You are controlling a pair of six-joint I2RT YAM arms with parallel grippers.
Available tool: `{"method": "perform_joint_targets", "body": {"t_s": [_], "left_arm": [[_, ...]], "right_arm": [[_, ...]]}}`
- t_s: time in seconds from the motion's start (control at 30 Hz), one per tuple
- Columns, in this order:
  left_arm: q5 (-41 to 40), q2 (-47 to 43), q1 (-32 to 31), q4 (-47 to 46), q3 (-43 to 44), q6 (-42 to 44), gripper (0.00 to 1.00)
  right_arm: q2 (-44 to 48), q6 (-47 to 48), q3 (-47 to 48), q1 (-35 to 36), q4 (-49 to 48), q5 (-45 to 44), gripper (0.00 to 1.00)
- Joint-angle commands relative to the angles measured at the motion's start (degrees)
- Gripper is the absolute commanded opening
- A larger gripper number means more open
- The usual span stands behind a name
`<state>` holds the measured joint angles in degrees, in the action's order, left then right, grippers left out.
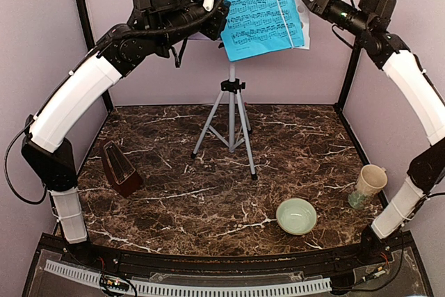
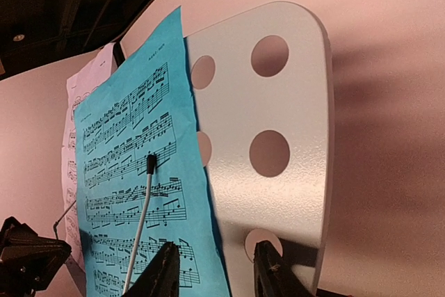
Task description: Set up the instrument practice props
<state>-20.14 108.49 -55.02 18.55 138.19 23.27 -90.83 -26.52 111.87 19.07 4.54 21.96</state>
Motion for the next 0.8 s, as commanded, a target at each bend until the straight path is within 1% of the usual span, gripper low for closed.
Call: {"method": "perform_joint_targets", "body": {"t_s": [0.0, 0.47, 0.63, 0.77], "left_arm": [[-0.07, -2.21, 0.18, -0.83, -0.32, -0.55, 0.06], [0.62, -2.05, 1.05, -1.04, -0.57, -0.98, 0.06], [0.88, -1.88, 1.32, -1.29, -0.55, -1.11, 0.06], [0.89, -1.87, 1.41, -1.23, -0.55, -1.07, 0.06]], "right_arm": [[-2.45, -1.99, 3.74, -0.24, -1.81, 1.89, 0.37], [-5.57, -5.16, 5.71, 0.19, -3.39, 4.47, 0.30], [-5.94, -4.04, 6.14, 1.26, -2.53, 4.07, 0.29], [-5.17, -2.47, 5.60, 1.86, -1.84, 2.53, 0.26]]}}
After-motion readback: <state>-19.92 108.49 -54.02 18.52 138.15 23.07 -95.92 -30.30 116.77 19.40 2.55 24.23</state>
